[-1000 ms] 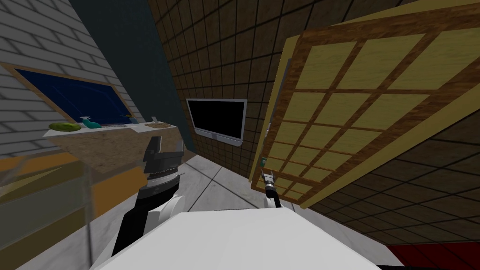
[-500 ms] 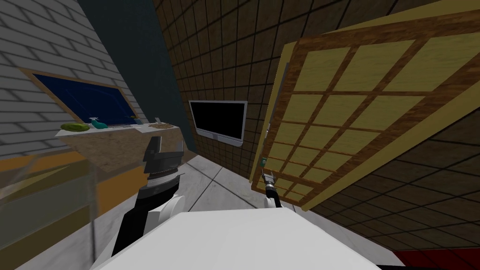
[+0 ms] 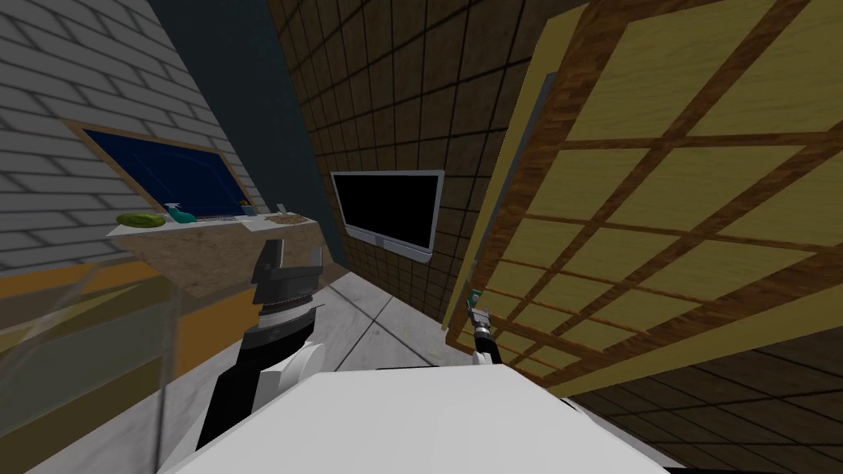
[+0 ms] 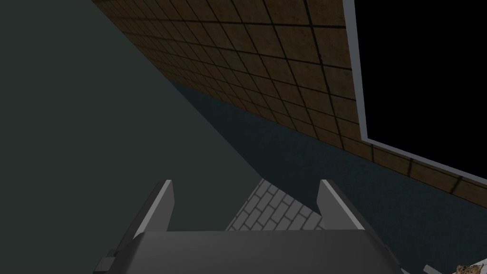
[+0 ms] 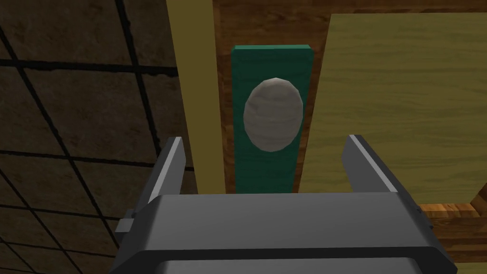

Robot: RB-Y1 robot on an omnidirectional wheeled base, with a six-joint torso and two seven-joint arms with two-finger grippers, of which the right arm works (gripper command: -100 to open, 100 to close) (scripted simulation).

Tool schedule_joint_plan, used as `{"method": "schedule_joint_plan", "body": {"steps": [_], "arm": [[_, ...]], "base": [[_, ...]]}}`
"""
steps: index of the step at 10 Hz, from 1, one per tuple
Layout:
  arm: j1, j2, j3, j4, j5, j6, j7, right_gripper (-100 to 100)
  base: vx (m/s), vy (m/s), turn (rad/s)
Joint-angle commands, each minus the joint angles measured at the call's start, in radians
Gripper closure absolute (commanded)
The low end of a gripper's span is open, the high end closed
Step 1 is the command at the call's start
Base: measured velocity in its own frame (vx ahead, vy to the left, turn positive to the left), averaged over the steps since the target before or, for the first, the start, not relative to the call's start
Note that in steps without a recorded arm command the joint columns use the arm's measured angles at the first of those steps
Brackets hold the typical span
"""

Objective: Pull the door open

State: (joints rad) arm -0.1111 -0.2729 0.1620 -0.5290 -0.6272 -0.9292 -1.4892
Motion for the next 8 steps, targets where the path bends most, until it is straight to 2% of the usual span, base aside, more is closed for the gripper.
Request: {"method": "schedule_joint_plan", "body": {"steps": [1,2,4,5,8], "arm": [[0.020,-0.023,-0.008,-0.017,-0.007,0.007,-0.012,-100],[0.025,-0.032,-0.010,-0.014,-0.009,0.004,-0.022,-100],[0.033,-0.032,-0.011,-0.032,-0.010,0.013,-0.014,-100],[0.033,-0.032,-0.011,-0.032,-0.010,0.013,-0.014,100],[0.033,-0.032,-0.011,-0.032,-0.010,0.013,-0.014,100]], "base": [[0.149,-0.052,0.108],[0.182,-0.065,0.109],[0.081,-0.027,0.011],[-0.005,-0.001,-0.004],[-0.009,0.006,0.007]]}}
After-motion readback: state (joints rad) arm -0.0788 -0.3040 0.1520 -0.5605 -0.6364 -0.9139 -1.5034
